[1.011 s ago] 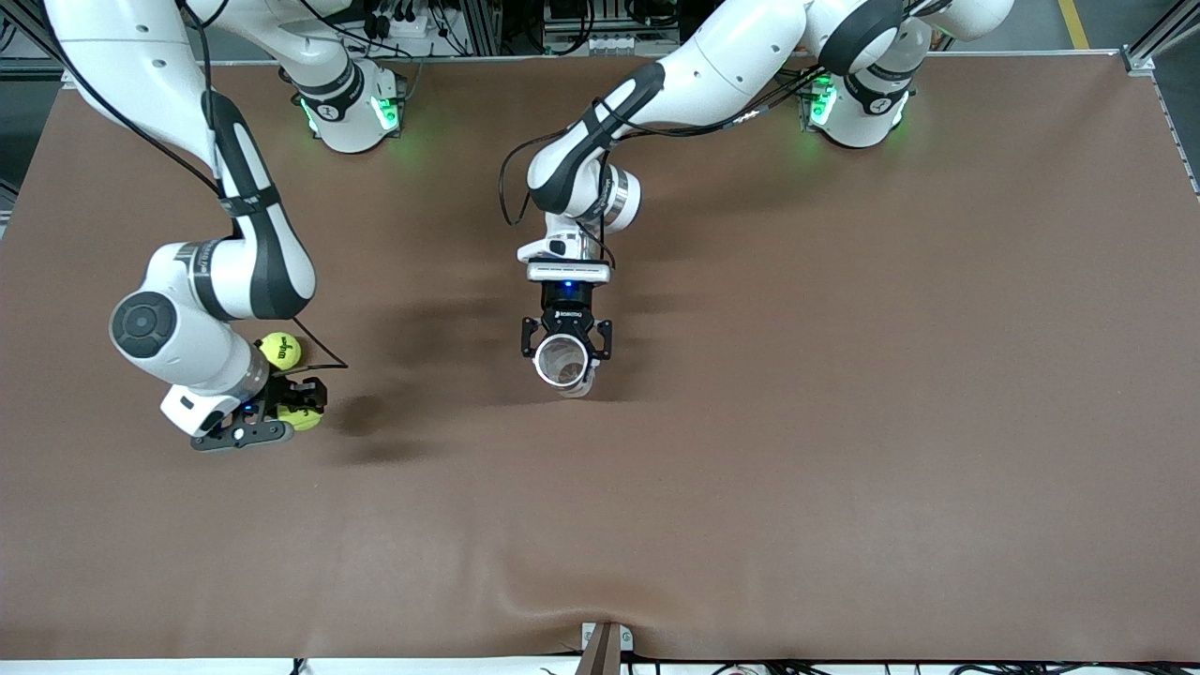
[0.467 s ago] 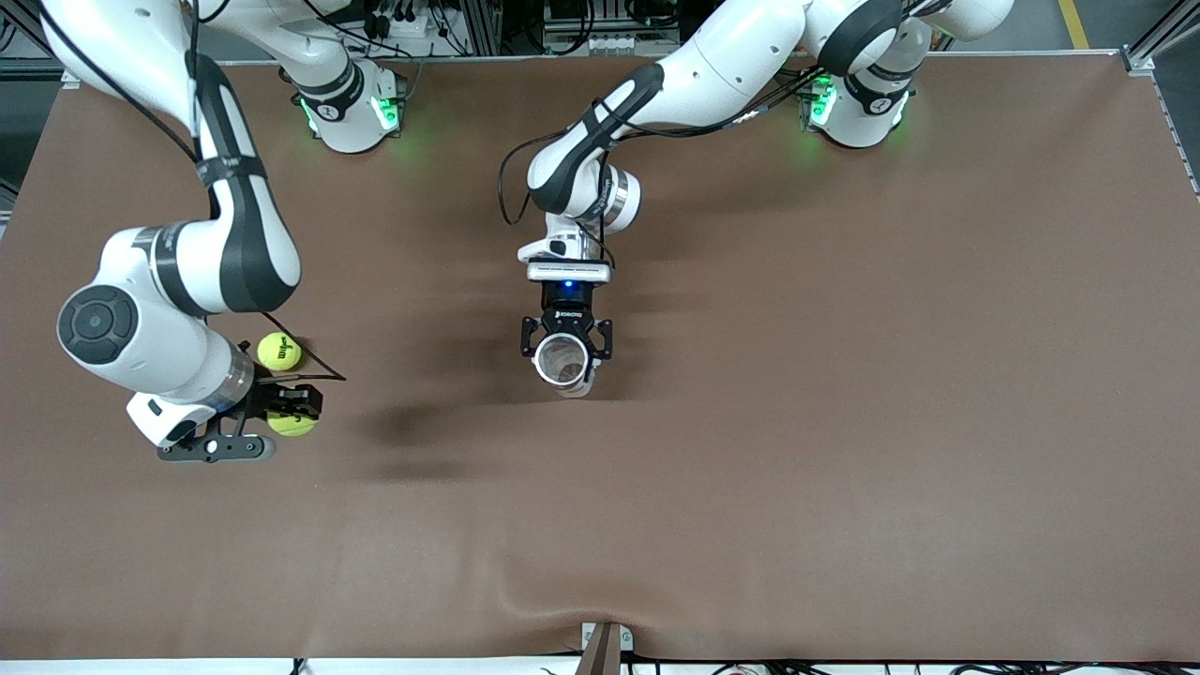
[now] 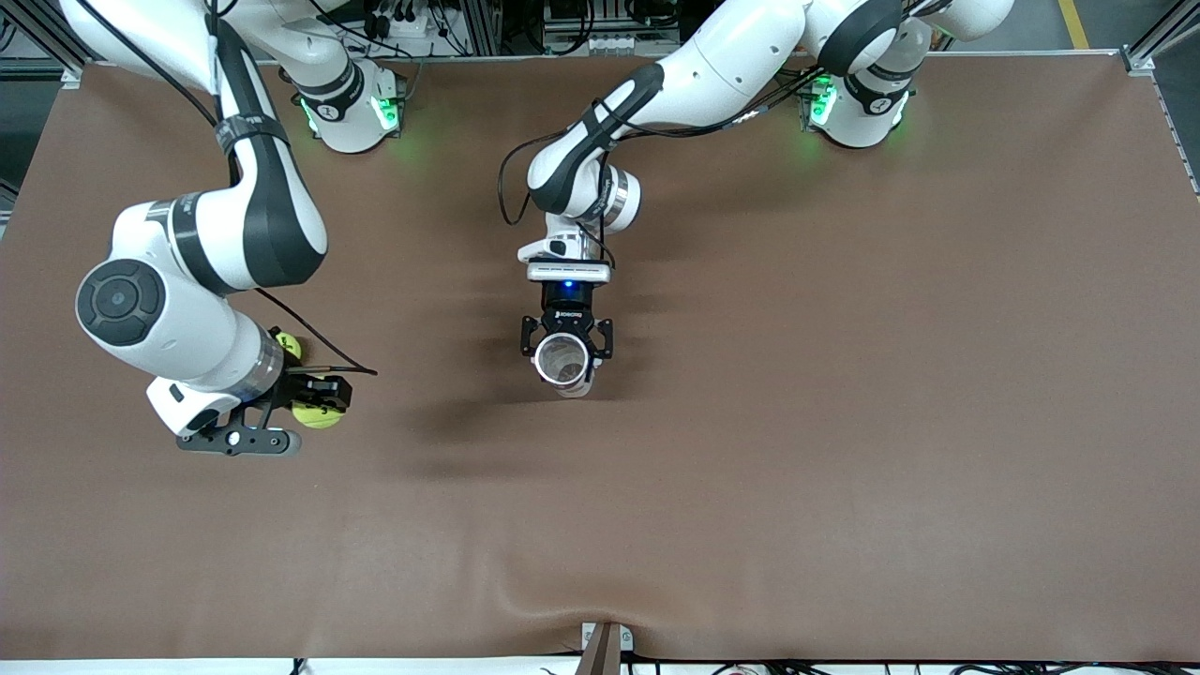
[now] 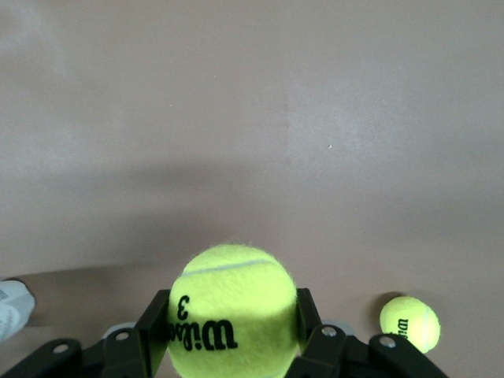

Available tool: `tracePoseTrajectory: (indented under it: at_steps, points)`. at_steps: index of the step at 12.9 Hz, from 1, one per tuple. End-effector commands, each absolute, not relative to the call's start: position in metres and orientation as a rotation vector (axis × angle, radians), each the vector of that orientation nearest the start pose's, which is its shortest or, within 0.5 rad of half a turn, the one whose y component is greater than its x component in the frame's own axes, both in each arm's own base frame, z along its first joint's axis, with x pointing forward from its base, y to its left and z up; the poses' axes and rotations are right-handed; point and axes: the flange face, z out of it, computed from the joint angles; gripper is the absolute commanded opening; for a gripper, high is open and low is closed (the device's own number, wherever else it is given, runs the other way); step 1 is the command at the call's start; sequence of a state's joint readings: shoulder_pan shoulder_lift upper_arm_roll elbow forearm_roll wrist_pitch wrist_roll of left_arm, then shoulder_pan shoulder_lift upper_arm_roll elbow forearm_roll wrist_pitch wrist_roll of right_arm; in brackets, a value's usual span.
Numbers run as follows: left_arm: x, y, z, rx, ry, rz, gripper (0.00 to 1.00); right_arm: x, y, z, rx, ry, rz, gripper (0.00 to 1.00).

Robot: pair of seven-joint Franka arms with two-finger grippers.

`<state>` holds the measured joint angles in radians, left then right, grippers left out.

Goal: Insert tennis ball vertically with right arm
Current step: 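Carry the tennis ball with the right gripper over the can opening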

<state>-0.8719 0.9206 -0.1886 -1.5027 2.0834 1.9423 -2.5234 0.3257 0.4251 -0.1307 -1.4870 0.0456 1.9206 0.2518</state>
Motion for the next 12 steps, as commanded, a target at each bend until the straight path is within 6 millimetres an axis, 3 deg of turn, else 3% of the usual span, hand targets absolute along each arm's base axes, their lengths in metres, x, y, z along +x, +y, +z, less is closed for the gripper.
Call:
tracePoseTrajectory:
  at_steps: [1,4,6,12]
  points:
    - [0.429,-0.592,0.150,-2.357,-0.058,-2.240,0.73,0.664,0.175,0.449,-3.130,0.188,-0.039,0.11]
    - [0.429,-0.592,0.150,-2.356,-0.056,-2.239,0.73,0.657,0.204,0.470,-3.104,0.266,-0.020,0.11]
    - [0.429,-0.592,0.150,-2.356,-0.056,-2.239,0.73,0.652,0.221,0.468,-3.056,0.337,0.010,0.11]
    - [0.431,-0.594,0.153,-2.354,-0.061,-2.245,0.73,0.619,0.317,0.469,-3.013,0.583,0.008,0.11]
